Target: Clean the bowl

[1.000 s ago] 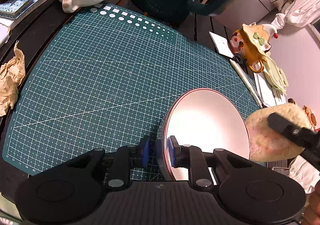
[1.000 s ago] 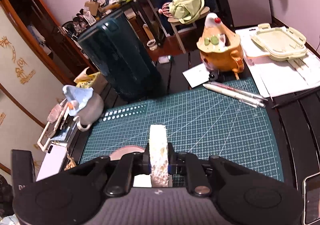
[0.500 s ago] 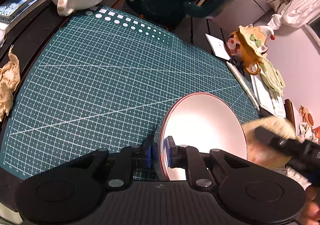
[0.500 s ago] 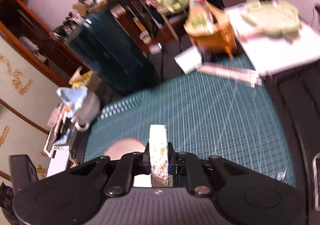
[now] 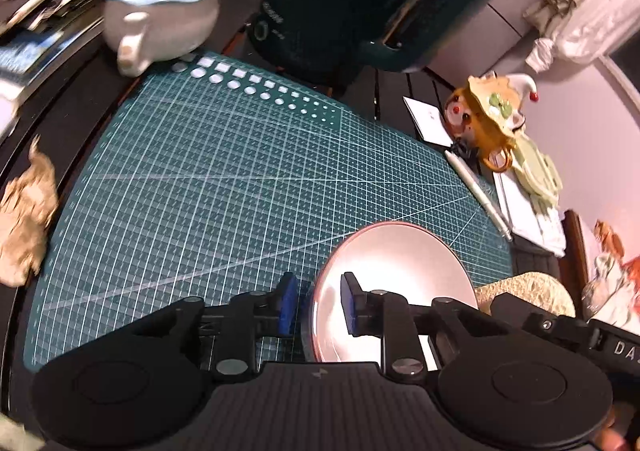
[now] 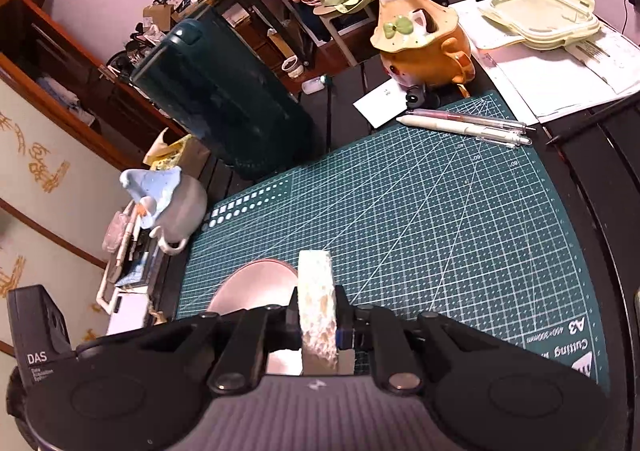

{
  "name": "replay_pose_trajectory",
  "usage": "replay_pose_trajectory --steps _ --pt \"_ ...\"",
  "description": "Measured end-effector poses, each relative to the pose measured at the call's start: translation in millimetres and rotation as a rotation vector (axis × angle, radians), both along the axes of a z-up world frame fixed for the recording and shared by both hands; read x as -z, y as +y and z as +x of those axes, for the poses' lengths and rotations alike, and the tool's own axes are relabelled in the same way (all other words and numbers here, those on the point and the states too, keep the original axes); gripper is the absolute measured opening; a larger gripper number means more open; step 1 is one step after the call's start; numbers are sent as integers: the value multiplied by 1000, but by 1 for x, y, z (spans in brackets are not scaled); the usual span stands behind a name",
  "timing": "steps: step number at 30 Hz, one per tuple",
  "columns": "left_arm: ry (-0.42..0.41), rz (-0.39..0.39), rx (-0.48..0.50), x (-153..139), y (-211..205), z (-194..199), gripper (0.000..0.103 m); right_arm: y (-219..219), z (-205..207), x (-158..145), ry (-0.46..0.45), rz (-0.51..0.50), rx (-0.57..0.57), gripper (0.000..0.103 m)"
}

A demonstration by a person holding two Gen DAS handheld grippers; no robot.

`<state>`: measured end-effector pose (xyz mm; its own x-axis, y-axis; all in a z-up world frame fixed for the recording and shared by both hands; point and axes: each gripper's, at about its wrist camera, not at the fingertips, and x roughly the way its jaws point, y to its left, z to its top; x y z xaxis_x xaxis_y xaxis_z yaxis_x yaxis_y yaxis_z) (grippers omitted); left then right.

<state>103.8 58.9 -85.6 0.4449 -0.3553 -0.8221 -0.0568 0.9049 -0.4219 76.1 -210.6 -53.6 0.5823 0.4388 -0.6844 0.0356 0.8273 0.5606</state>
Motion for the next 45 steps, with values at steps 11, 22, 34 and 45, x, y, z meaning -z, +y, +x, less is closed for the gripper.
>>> replay_pose_trajectory --steps 11,22,34,45 --pt "3 23 -32 -1 -7 -23 17 5 -24 0 7 -18 7 12" --pt "29 24 -14 12 -9 -14 13 -9 -30 -4 -42 -45 71 12" --pt "8 48 11 16 -15 -14 13 -10 -12 3 -36 -74 41 12" --pt "4 65 26 16 -18 -13 15 -17 -10 6 -3 -19 46 12"
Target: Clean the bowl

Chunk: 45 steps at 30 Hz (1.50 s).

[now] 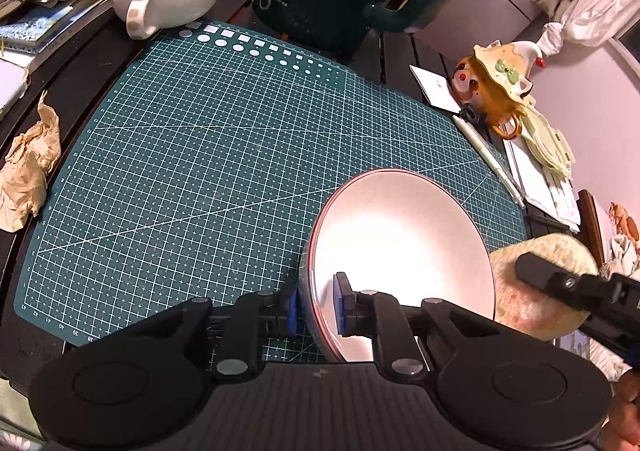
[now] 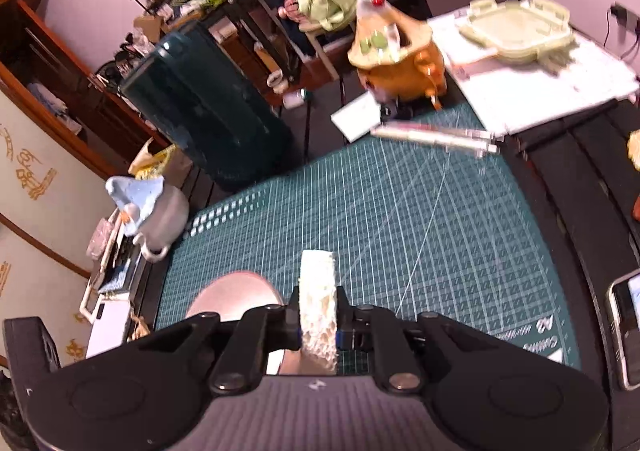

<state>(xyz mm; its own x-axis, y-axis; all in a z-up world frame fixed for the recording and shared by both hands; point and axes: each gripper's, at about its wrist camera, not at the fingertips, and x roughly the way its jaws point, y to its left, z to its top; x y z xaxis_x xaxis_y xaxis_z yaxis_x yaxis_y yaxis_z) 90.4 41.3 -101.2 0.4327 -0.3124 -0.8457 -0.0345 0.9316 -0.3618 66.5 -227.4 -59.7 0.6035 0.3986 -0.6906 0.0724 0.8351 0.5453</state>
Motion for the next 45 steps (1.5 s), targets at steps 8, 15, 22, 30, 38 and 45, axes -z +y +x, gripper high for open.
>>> replay_pose_trajectory --steps 8,15,22,30,38,45 --pt "-4 12 9 1 -1 0 15 3 2 9 47 27 -7 12" --pt "-7 19 16 2 -3 0 17 -5 1 -5 -8 74 14 12" --pt "-6 20 17 2 -3 0 18 -5 2 -1 12 90 14 12" --pt "-5 27 18 0 -7 0 18 4 5 7 42 56 -2 12" --pt "-5 30 20 0 -7 1 18 0 4 1 15 72 7 12" --pt "-4 28 18 0 -7 1 18 -8 3 -8 -16 102 29 12"
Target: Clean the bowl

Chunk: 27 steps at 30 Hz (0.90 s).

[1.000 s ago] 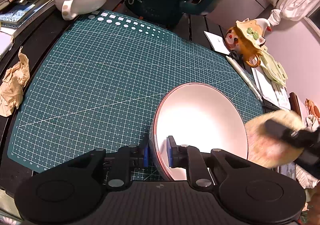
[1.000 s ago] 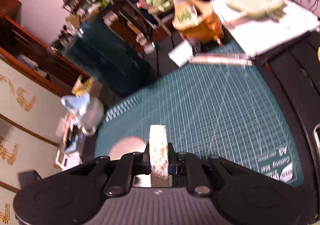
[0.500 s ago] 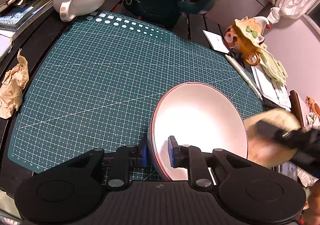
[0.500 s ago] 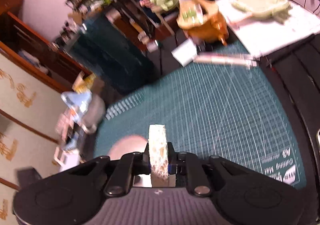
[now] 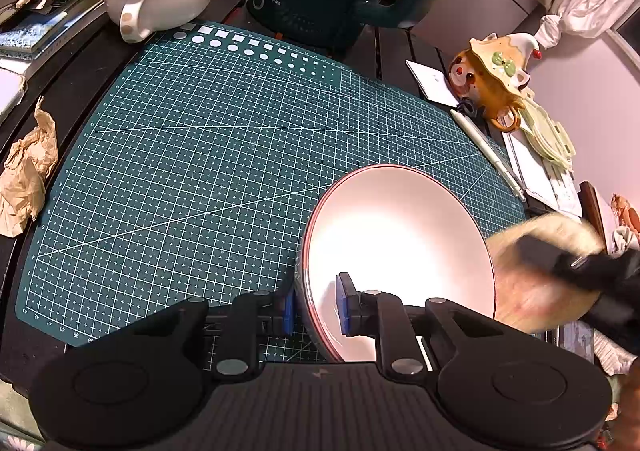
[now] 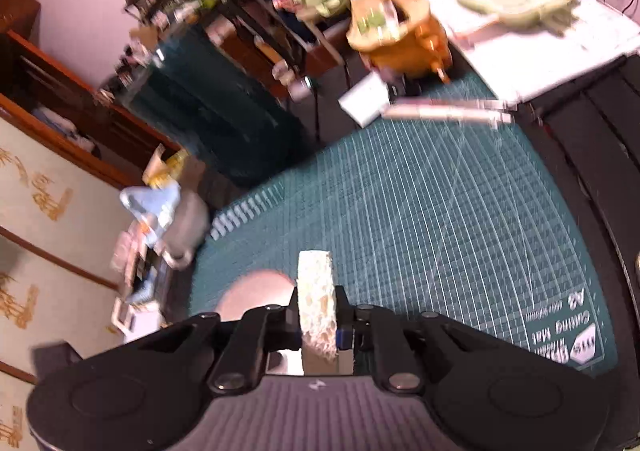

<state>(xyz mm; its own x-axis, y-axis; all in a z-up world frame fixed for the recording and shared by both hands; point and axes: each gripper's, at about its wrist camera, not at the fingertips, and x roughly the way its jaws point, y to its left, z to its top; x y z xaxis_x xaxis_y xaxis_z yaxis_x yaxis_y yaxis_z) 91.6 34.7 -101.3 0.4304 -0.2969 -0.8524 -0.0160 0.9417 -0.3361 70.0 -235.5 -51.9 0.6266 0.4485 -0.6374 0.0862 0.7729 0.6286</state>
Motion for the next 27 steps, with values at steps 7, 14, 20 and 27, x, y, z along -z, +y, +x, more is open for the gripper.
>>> replay_pose_trajectory --steps 7,14,20,27 --pt "0 1 1 1 1 0 18 5 6 15 68 -10 -19 12" --pt "1 4 2 1 1 1 18 3 5 6 21 5 -7 12" --pt "3 2 0 1 1 1 18 3 4 1 -6 9 -6 12" --pt "3 -4 -7 1 0 4 18 9 8 10 42 -7 -23 12"
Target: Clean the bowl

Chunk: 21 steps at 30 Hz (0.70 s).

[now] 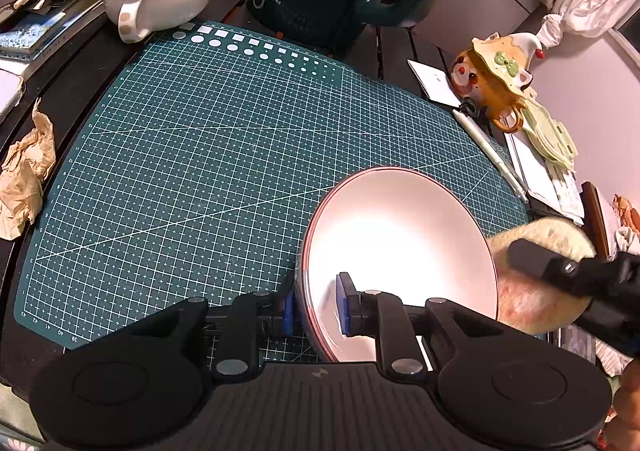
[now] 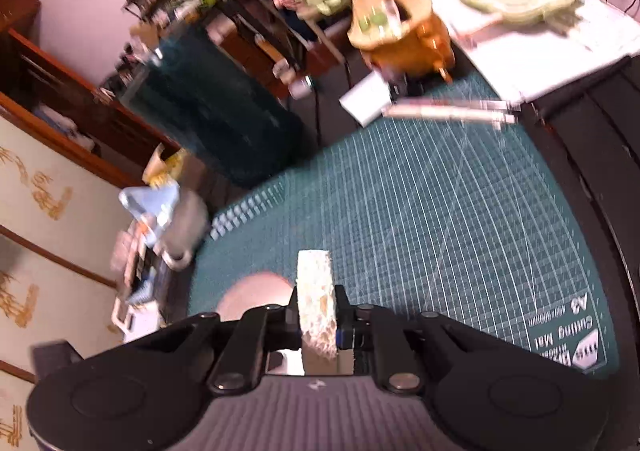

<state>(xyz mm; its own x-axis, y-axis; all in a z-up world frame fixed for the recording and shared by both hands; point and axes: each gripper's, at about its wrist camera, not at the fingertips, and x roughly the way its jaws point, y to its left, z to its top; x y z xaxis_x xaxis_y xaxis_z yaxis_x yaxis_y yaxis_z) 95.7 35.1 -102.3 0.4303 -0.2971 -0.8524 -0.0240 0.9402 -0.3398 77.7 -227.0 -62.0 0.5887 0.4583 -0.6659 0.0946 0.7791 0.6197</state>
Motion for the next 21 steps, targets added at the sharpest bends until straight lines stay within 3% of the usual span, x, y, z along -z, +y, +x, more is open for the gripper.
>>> replay_pose_trajectory --steps 4,9,14,17,21 --pt "-6 -2 -4 0 0 2 18 -4 -3 -10 -56 20 17 12" --pt "-11 -4 -4 1 0 4 18 2 0 4 15 -3 -5 12" --pt "-16 -12 -6 2 1 8 18 -5 -2 -10 -50 22 22 12" --pt "-17 -10 -5 2 0 8 18 1 0 2 11 8 -6 12" --pt "-16 -13 -6 2 1 8 18 -3 -1 -4 -15 24 13 12"
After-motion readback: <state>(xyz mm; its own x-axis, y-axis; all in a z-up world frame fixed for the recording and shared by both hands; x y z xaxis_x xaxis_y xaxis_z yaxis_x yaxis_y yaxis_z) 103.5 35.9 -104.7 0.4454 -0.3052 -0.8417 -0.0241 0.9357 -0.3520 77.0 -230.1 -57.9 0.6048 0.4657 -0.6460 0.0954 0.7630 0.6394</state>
